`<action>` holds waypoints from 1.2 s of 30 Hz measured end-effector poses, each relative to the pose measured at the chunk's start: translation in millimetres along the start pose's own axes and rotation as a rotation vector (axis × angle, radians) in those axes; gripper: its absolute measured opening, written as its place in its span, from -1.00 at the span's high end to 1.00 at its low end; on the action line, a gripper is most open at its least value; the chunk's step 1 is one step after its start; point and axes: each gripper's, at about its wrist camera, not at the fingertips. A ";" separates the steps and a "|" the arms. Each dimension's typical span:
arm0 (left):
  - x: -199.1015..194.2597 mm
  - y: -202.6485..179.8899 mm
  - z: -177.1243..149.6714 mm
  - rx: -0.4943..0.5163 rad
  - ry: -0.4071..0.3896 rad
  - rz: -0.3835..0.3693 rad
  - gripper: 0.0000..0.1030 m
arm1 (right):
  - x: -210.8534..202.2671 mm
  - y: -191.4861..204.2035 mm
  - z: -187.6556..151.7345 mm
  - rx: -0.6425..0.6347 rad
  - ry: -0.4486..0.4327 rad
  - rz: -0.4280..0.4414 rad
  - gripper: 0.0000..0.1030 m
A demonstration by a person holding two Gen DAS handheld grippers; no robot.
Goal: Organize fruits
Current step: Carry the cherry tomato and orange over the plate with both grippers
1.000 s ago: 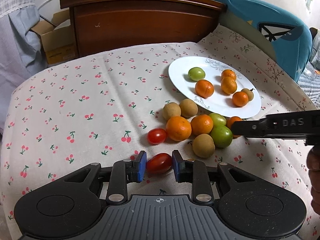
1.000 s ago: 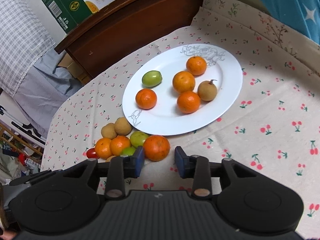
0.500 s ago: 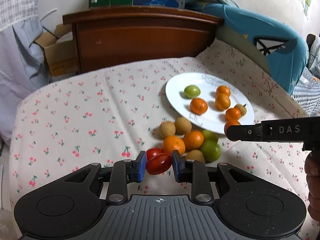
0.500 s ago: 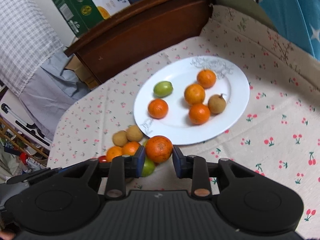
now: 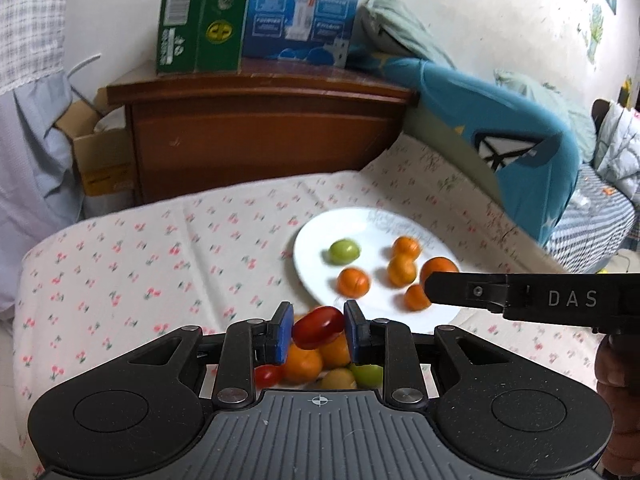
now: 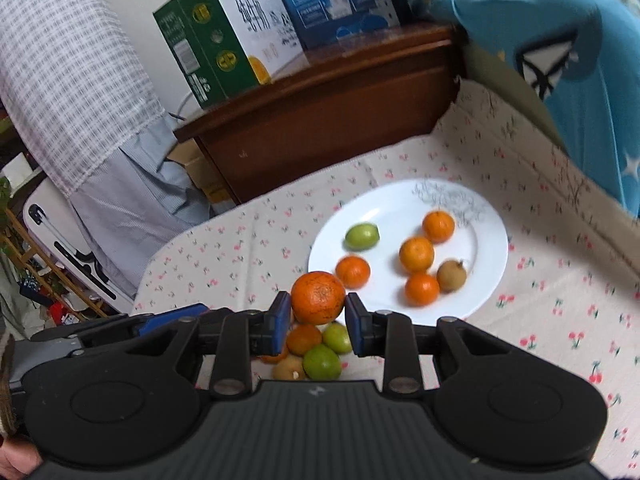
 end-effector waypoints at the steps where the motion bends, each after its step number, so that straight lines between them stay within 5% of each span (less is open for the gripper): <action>1: 0.5 -1.7 3.7 -0.002 -0.006 -0.008 0.52 | -0.8 -0.5 3.4 0.000 -0.005 0.002 0.43; 15: 30.6 -14.8 31.1 -0.024 -0.016 -0.058 0.52 | 7.8 -35.9 41.7 0.024 -0.029 -0.063 0.43; 36: 108.4 -38.5 16.4 0.058 0.083 -0.085 0.52 | 72.0 -68.8 35.7 0.072 0.082 -0.195 0.43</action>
Point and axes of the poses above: each gripper's, at about its wrist camera, not at the fingertips, and x roughly the way its jaws point, y to its left, z to its top, and after that the axes turned 12 degrees about -y, right-handed
